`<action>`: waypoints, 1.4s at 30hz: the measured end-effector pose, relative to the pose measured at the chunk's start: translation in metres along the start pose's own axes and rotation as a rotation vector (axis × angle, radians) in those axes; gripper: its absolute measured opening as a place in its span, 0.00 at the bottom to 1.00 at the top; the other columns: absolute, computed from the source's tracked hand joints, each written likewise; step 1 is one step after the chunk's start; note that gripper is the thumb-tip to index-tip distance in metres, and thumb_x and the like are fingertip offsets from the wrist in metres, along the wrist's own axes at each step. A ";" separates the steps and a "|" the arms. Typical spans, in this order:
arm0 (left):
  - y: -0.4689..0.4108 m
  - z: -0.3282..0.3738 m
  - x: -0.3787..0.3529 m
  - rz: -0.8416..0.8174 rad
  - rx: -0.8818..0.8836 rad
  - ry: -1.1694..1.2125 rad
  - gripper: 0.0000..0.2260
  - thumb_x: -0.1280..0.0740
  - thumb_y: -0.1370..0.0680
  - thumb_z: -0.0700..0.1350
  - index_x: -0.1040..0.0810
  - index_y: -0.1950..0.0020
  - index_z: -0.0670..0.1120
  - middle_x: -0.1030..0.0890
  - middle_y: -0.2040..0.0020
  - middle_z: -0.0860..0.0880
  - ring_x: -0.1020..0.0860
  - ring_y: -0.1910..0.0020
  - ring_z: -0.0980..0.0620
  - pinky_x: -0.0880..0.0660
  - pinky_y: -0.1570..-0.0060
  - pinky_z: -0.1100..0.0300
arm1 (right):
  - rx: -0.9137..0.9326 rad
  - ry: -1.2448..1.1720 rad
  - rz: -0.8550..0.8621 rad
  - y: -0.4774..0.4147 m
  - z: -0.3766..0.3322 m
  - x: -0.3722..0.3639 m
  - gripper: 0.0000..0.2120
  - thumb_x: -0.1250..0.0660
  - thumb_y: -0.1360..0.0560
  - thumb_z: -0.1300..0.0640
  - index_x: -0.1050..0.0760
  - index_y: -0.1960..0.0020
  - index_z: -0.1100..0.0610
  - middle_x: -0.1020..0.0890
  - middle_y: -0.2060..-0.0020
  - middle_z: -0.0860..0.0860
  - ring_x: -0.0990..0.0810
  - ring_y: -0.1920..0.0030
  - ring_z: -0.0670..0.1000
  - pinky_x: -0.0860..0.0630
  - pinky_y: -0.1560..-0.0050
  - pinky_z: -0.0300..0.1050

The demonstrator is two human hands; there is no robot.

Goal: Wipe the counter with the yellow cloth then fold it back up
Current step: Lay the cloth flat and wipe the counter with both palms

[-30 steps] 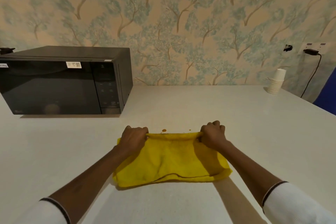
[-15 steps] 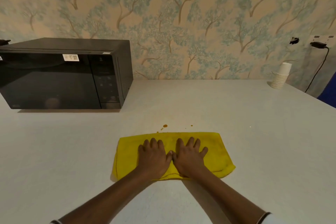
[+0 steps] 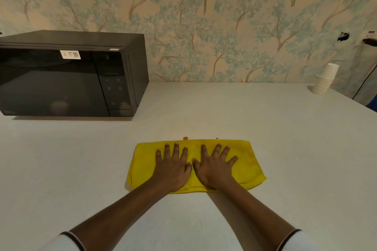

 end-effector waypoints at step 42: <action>-0.199 -0.048 -0.022 -0.003 0.117 0.025 0.33 0.61 0.27 0.65 0.51 0.24 0.54 0.49 0.21 0.45 0.50 0.24 0.36 0.53 0.31 0.33 | 0.059 0.010 -0.012 -0.198 -0.026 -0.006 0.37 0.57 0.26 0.31 0.52 0.23 0.48 0.52 0.24 0.67 0.59 0.26 0.73 0.62 0.35 0.78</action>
Point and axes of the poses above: each hand's wrist, its own y-axis away from the middle knuckle, its own x-axis out of the back of the hand, z = x × y, the point moved 5 cm from there along -y, towards the middle knuckle
